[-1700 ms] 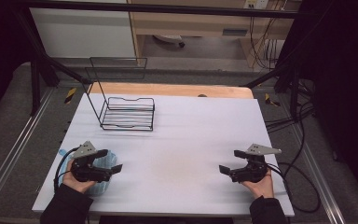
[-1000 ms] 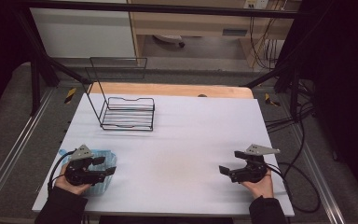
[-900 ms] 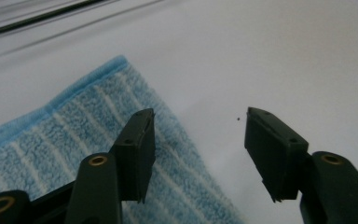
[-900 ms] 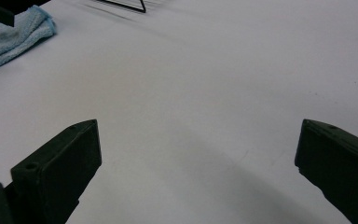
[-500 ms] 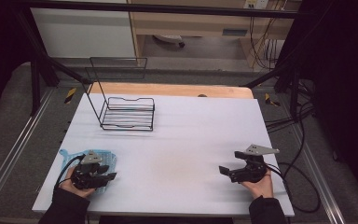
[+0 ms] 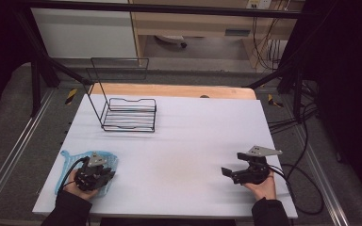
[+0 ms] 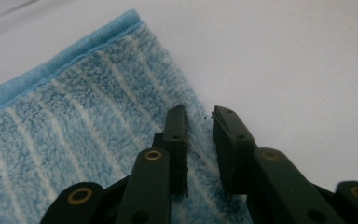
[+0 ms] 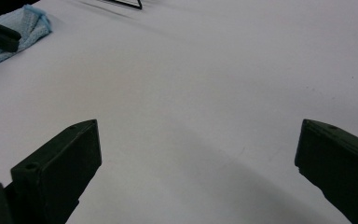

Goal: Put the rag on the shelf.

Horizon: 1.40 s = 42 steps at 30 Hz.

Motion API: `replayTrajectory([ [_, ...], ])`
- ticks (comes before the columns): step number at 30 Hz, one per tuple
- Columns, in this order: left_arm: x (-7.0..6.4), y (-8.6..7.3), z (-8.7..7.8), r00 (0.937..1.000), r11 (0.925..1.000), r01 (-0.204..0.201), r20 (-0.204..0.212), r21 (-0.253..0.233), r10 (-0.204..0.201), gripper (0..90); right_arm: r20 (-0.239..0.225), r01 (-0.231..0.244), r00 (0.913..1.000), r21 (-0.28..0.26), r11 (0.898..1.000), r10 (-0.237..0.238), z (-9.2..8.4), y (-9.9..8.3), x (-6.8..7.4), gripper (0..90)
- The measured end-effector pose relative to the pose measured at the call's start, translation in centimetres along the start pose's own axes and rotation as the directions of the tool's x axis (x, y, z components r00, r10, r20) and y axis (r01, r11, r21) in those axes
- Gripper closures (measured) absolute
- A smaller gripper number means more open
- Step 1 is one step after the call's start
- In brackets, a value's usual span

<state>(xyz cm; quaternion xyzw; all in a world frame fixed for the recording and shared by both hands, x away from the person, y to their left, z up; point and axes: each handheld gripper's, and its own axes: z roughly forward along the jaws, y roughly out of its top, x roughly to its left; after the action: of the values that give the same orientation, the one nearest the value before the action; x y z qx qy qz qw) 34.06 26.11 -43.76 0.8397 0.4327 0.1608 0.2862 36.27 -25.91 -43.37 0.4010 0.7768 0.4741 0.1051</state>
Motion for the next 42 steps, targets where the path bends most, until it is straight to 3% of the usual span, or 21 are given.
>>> replayTrajectory([
  [4, -0.4, 0.2, 0.1, 0.9990, 0.9999, -0.006, -0.045, 0.014, 0.007, 78.8, 0.001, -0.001, 1.0000, 0.000, 1.000, 0.001, 0.0, 0.0, 0.0, 1.0],
  [7, -0.4, 0.2, 0.1, 0.9990, 0.9999, 0.002, -0.044, 0.015, -0.002, 83.0, 0.002, -0.003, 1.0000, -0.001, 1.000, 0.003, 0.0, 0.0, 0.0, 1.0],
  [18, 0.7, 0.1, -0.6, 0.9966, 0.9962, 0.079, 0.023, -0.035, -0.078, 87.9, 0.003, -0.005, 1.0000, -0.007, 1.000, 0.005, -0.1, 0.0, -0.2, 1.1],
  [24, 1.2, 0.2, -1.2, 0.9907, 0.9887, 0.126, 0.061, -0.081, -0.122, 87.9, 0.002, -0.008, 1.0000, -0.005, 1.000, 0.008, -0.1, -0.1, -0.2, 1.1],
  [28, 1.4, 0.5, -1.3, 0.9832, 0.9810, 0.162, 0.102, -0.107, -0.151, 87.9, 0.002, -0.011, 0.9999, -0.003, 1.000, 0.011, 0.0, 0.0, -0.2, 1.1],
  [33, 0.8, 1.0, -1.0, 0.9779, 0.9755, 0.182, 0.127, -0.124, -0.166, 87.8, 0.002, -0.002, 1.0000, 0.001, 1.000, 0.002, 0.0, -0.1, -0.2, 1.1],
  [42, -1.0, 2.6, 0.1, 0.9763, 0.9740, 0.184, 0.140, -0.133, -0.165, 87.8, 0.006, -0.002, 1.0000, 0.010, 1.000, 0.002, 0.1, -0.1, -0.2, 1.2],
])
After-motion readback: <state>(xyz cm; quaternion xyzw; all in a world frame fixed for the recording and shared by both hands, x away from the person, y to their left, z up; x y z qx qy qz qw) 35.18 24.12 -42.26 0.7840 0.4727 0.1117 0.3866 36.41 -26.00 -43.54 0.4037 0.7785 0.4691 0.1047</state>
